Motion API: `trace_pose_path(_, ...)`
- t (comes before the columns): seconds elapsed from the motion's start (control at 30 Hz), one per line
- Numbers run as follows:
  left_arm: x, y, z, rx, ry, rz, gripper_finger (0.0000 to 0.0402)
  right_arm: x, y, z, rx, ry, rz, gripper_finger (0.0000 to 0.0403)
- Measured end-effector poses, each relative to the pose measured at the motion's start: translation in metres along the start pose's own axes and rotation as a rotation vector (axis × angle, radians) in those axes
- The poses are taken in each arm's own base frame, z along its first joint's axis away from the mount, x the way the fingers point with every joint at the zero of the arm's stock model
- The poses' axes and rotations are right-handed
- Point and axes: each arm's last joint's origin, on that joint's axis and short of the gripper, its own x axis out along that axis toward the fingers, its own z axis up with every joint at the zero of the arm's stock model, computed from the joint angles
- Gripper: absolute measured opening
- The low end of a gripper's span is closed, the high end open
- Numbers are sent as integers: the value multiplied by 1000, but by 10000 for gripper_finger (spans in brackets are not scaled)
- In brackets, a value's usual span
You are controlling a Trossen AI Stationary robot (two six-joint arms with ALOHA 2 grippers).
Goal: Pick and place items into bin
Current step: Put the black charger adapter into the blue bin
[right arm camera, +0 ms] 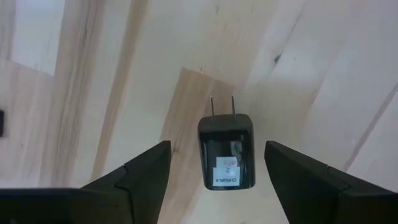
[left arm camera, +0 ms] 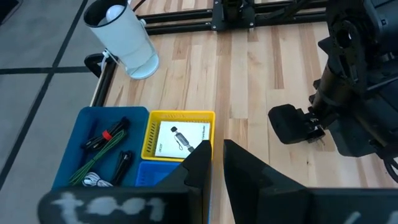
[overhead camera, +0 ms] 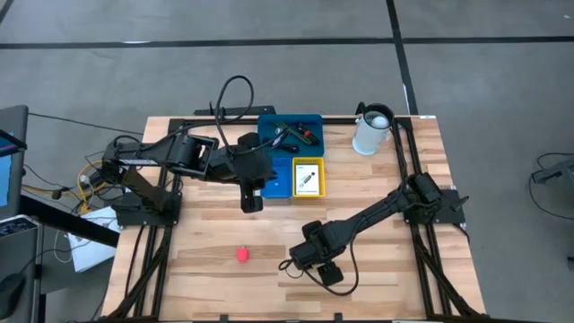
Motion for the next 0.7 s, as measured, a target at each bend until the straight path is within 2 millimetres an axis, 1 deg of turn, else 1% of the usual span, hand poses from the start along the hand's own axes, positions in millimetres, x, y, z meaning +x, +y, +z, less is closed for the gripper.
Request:
trace_pose_path(0.23, 0, 0, 0, 0, 0, 0, 28, 9, -1, -6, 27, 17, -1, 256)
trace_pose_path(0.57, 0, 0, 0, 0, 0, -2, 28, 21, -3, -12, 19, 11, 2, 256)
trace_pose_path(0.7, 0, 0, 0, 0, 0, -2, 28, 22, -5, -12, 22, 6, 8, 252)
